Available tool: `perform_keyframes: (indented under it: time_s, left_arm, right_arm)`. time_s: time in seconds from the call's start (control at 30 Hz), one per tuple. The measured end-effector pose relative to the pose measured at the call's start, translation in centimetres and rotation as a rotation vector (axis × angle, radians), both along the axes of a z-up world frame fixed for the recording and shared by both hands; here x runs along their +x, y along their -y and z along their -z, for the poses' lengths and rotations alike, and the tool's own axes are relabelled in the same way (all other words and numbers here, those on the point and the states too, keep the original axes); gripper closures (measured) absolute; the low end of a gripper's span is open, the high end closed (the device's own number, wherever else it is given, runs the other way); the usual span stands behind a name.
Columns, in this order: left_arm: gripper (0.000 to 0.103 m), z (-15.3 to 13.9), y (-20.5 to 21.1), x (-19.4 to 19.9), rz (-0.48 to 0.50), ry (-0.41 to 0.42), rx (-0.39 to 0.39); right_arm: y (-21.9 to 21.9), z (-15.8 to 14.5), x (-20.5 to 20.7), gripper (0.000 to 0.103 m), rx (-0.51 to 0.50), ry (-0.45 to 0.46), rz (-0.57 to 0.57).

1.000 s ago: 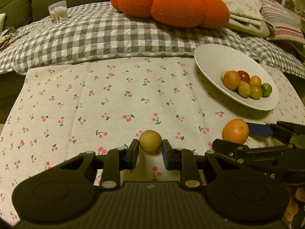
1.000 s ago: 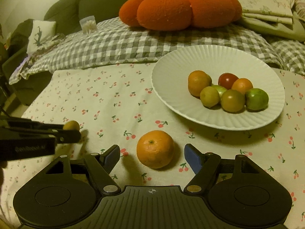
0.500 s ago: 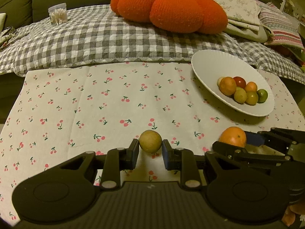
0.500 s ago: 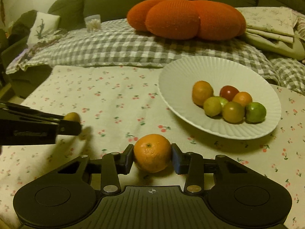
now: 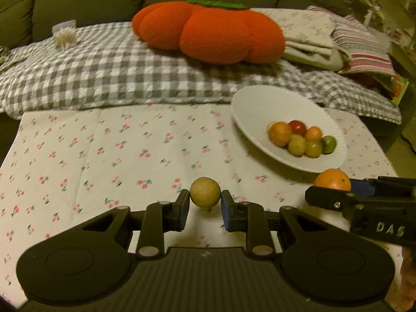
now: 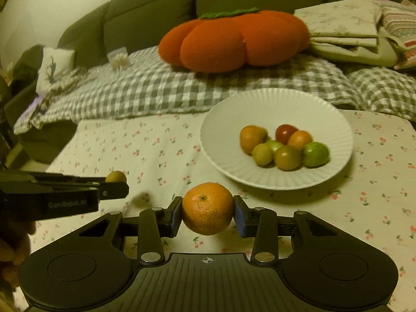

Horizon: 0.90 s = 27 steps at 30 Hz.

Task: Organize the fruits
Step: 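Carry the yellow fruit and mandarin in both tools over the plate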

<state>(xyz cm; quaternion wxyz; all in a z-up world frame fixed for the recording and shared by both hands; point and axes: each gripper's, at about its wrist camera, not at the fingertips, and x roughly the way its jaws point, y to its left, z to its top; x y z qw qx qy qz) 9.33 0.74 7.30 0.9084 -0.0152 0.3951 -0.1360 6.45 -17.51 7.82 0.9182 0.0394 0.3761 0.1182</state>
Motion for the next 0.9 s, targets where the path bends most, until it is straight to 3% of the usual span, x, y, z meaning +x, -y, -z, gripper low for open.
perform_keyframes:
  time_s: [0.43,0.63,0.9]
  left_arm:
    - [0.079,-1.2,3.4,0.7,0.092,0.098,-0.029]
    - [0.079,-1.2,5.2,2.2,0.129,0.134,-0.003]
    - [0.079,-1.0,5.9,5.1,0.131,0.127,-0.028]
  right_arm:
    - [3.8,-2.9,-0.4,0.064,0.069,0.042,0.066]
    - [6.8,-3.5,0.7,0.064,0.089,0.06,0.149]
    - [10.0,-3.2,3.0,0.064,0.1,0.071,0.239]
